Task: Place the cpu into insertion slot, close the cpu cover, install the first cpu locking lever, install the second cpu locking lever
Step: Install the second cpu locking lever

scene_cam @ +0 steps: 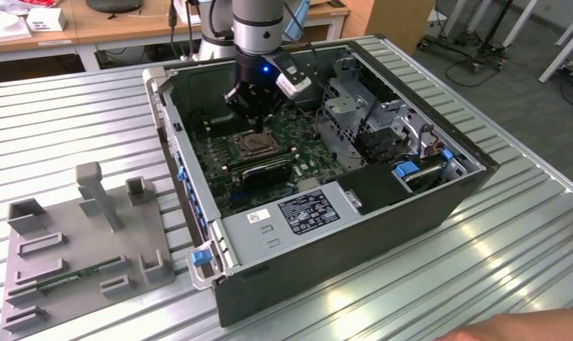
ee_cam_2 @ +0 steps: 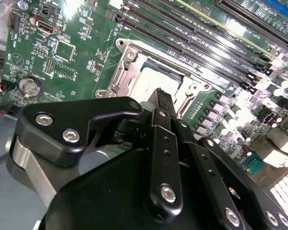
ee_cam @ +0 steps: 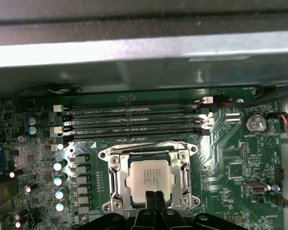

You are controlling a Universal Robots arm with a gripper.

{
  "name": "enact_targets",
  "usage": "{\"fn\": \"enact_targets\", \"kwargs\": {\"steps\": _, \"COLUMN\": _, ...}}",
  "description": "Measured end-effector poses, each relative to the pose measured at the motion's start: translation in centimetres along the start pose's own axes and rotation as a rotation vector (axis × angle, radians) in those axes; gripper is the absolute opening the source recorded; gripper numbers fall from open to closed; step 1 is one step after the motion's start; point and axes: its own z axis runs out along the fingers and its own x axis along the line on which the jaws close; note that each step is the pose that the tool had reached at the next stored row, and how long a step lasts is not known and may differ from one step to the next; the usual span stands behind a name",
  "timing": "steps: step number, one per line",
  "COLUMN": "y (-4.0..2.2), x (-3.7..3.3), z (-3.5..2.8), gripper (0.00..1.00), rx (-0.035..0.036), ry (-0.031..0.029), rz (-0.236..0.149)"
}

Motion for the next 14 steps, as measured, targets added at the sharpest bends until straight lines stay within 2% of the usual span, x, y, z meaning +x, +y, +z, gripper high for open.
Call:
{"fn": "enact_targets", "kwargs": {"steps": 8, "y": -0.03, "x": -0.04, "z": -1.11, "gripper": 0.11, "rx": 0.0000, "ry": 0.0000, "rz": 0.000}}
{"fn": "enact_targets", "kwargs": {"steps": 14, "y": -0.03, "x": -0.04, "z": -1.21, "gripper": 0.11, "rx": 0.0000, "ry": 0.0000, "rz": 0.000}}
